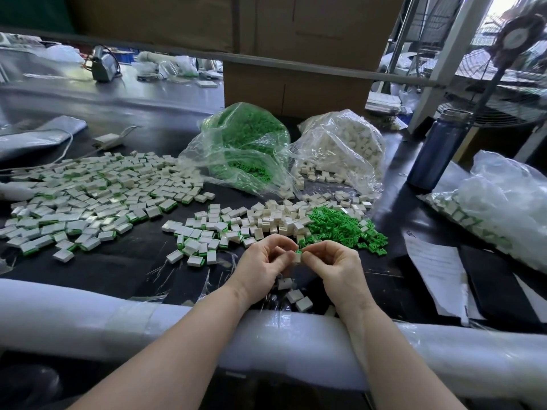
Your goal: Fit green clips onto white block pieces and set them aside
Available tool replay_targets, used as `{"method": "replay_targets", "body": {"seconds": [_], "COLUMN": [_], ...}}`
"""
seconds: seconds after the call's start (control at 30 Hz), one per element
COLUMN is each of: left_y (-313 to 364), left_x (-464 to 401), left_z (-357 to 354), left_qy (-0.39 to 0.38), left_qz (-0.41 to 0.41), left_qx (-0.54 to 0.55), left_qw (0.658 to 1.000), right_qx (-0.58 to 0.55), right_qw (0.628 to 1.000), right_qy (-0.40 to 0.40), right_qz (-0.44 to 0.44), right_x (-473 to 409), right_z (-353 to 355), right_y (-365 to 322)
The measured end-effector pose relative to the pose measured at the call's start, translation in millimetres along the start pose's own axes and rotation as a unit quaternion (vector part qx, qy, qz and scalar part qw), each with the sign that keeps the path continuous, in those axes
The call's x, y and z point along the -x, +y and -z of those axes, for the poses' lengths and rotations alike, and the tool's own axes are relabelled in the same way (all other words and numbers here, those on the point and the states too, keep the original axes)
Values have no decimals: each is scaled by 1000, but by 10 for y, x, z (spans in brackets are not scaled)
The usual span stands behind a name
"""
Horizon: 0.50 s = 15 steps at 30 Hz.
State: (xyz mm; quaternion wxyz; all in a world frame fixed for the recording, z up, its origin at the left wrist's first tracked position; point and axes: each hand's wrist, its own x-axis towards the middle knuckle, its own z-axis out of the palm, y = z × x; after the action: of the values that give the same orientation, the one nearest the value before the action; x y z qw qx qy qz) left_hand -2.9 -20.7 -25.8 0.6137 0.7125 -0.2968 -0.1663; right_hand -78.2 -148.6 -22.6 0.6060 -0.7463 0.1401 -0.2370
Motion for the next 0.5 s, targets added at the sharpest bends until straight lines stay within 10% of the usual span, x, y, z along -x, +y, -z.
{"method": "replay_targets", "body": {"seconds": [0.5], "left_y": [-2], "left_x": [-8], "left_z": [10], "left_qy": [-1], "left_qz": [11], "left_qx": [-46], "left_qw": [999], "right_qx": [80], "right_qw": [997], "right_qy": [5], "right_qz": [-10], "right_x": [19], "right_z": [-17], "right_y": [14]}}
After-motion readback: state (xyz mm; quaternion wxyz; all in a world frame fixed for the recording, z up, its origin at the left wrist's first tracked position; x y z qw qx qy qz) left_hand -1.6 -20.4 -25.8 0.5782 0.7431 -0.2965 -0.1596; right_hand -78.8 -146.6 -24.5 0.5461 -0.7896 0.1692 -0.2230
